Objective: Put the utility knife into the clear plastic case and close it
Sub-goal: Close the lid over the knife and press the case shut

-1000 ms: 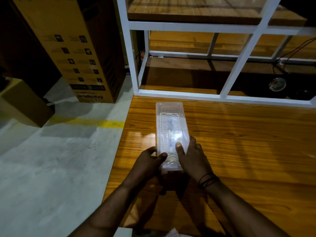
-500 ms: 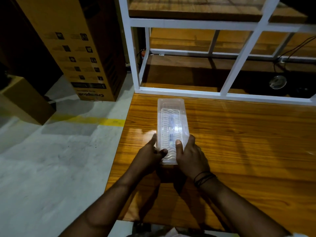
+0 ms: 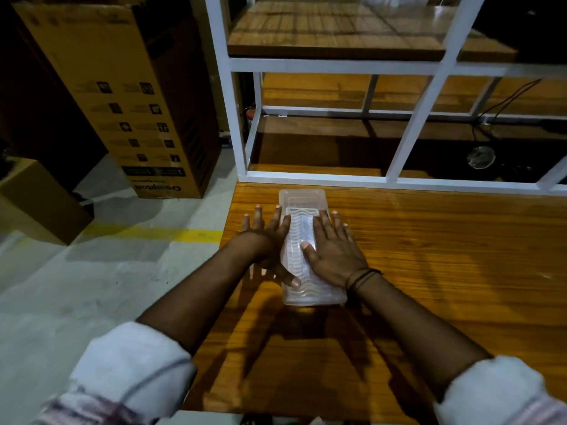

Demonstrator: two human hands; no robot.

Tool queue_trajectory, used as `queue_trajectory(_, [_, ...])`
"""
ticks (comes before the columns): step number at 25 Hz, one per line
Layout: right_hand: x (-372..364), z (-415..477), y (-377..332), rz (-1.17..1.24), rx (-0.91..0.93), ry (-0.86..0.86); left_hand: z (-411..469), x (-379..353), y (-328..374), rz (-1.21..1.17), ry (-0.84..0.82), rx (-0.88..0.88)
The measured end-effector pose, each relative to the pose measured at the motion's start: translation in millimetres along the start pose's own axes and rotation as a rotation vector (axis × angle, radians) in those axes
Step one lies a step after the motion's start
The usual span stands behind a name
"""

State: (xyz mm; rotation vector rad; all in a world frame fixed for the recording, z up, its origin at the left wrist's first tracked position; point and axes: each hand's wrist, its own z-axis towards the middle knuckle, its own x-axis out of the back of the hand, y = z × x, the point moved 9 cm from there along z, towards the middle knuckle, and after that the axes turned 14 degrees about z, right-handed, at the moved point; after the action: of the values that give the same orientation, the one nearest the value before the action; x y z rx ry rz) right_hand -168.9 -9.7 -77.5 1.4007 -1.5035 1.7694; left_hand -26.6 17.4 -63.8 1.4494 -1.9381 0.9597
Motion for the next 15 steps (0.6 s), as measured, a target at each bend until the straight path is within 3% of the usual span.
queue_trajectory(6, [9, 59, 3, 0.015, -0.04, -0.001, 10, 23, 10, 0.269, -0.001, 0.038])
queue_trajectory(15, [12, 71, 4, 0.045, -0.022, 0.058, 19, 19, 12, 0.269, -0.062, 0.014])
